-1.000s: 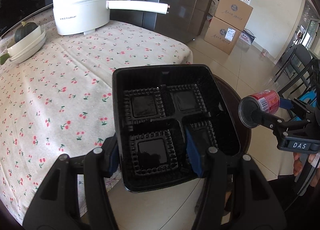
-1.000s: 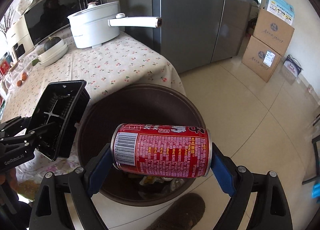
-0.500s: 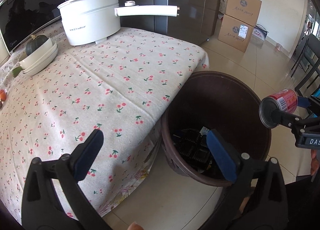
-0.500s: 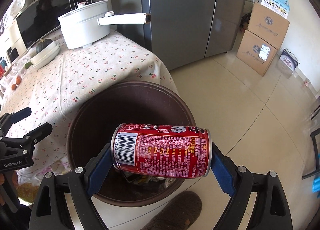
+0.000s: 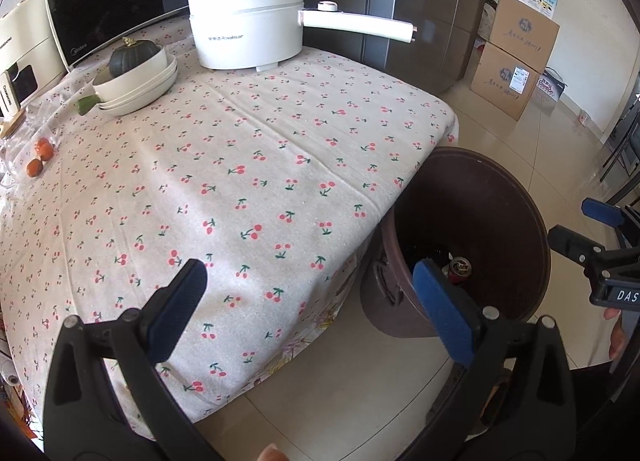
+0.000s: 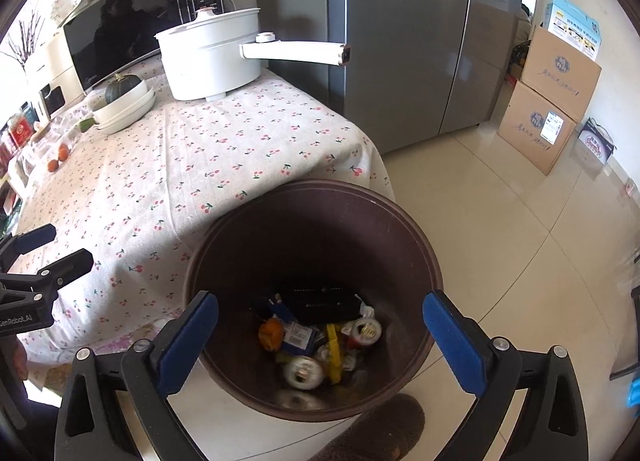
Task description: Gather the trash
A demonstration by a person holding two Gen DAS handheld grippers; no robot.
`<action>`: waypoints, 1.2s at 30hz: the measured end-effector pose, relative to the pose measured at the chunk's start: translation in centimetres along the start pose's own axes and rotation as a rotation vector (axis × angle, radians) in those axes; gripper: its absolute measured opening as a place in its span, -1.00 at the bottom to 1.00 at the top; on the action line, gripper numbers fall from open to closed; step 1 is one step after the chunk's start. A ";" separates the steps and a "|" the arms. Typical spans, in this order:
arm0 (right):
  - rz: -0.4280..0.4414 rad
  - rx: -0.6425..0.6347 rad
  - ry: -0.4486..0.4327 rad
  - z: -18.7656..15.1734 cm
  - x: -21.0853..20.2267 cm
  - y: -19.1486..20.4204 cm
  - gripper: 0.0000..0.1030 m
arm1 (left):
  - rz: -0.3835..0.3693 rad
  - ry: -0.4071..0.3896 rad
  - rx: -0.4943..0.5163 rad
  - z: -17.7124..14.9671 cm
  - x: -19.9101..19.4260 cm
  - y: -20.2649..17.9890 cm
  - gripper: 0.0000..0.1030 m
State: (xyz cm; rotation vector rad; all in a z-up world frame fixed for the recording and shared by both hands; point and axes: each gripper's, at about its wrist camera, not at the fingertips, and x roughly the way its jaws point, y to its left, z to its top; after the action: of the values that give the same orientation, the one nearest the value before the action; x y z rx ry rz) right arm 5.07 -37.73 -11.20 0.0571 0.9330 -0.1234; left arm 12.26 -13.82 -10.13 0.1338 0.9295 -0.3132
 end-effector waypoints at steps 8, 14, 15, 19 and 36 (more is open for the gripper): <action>0.025 -0.090 -0.088 0.3 -4.4 4.4 1.00 | 0.090 -0.066 -0.093 -1.7 -5.3 2.3 0.99; 0.072 -0.146 -0.189 -0.3 -8.9 7.1 1.00 | 0.190 -0.172 -0.158 -3.2 -10.4 3.5 0.99; 0.057 -0.155 -0.212 -0.5 -9.6 7.5 1.00 | 0.205 -0.194 -0.164 -3.3 -11.3 3.7 0.99; 0.014 -0.169 -0.298 -1.0 -12.5 8.4 1.00 | 0.246 -0.261 -0.182 -4.5 -14.1 3.9 0.99; 0.061 -0.177 -0.370 -1.8 -14.7 10.6 1.00 | 0.289 -0.399 -0.230 -6.4 -17.6 4.5 0.99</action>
State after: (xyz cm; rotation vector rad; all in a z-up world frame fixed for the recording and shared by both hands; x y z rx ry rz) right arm -3.67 -25.79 -0.53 -0.0985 0.5694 0.0062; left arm -1.01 -4.29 0.11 -0.0082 0.5341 0.0383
